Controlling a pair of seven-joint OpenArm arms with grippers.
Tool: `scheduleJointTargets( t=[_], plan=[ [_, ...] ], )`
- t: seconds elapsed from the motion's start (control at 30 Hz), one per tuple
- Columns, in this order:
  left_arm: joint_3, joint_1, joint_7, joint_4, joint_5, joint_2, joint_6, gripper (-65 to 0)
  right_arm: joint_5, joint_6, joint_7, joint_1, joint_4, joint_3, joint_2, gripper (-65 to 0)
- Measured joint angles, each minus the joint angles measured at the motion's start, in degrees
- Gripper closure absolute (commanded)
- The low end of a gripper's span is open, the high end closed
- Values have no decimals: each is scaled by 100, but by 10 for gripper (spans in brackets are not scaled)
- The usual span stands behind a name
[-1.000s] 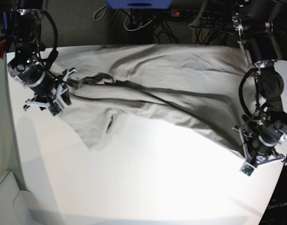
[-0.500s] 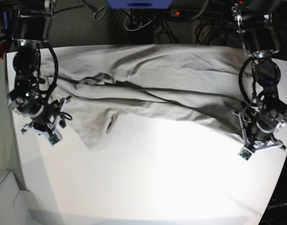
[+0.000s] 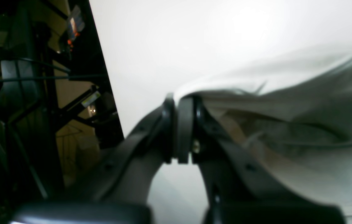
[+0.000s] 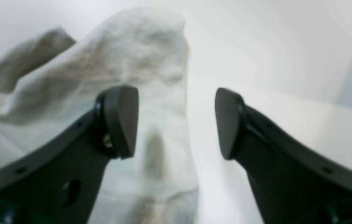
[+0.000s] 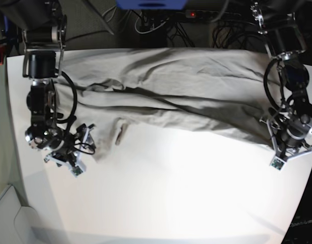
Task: Layout the t-shirt on the table in an organized manner, then fold the t-shirt properly
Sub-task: 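Pull both grippers away from the robot, spreading the beige shirt flat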
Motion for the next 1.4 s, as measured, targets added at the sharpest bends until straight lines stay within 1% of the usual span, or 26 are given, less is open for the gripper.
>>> scheduleJointTargets(
  t=[0.17, 0.3, 0.43, 0.53, 0.57, 0.63, 0.73, 0.77, 0.87, 0.93, 1.0, 1.13, 1.23, 1.4],
  plan=[
    [4, 107, -2, -7, 17, 11, 0, -5, -28, 2, 433, 262, -876, -4, 214, -394],
    [11, 94, -7, -7, -11, 11, 0, -5, -33, 2, 750, 448, -1567, -4, 254, -392],
    [7, 85, -9, -168, -20, 11, 2, -5, 7, 0, 981, 540, -1928, -4, 249, -356],
    [4, 92, -11, -262, -20, 11, 2, -5, 2, 0, 1056, 553, -1954, -7, 240, -286],
    [4, 96, -11, -262, -22, 11, 2, -5, 0, 0, 1093, 546, -1956, -7, 234, -252],
    [4, 98, -31, -262, -22, 11, 2, -5, 9, 0, 1121, 538, -1956, -17, 232, -171],
    [4, 94, -46, -262, -22, 11, 0, -5, -13, -2, 1115, 540, -1956, -15, 212, -23],
    [4, 90, -48, -262, -22, 11, 0, -5, -13, 0, 1115, 544, -1956, -15, 195, 0],
    [4, 61, -48, -267, -20, 11, 0, -5, -46, 0, 1108, 691, -2081, -109, 136, 0],
    [2, 28, -48, -269, -20, 24, 0, -5, -221, 2, 1093, 938, -2347, -199, 111, 0],
    [-20, -66, -22, -275, 31, 133, 0, -5, -352, 0, 1152, 1202, -2647, -201, 111, 0],
    [-4, -282, -85, -505, -17, 216, 0, -5, -511, -2, 1563, 1596, -3139, -186, 149, 0],
    [-4, -334, -33, -520, -2, 236, 0, -5, -581, 2, 1556, 1853, -3344, -188, 304, 0],
    [-9, -833, -2, -592, -7, 358, 2, -5, -595, 0, 1596, 2343, -3368, -179, 595, 0]
  ],
)
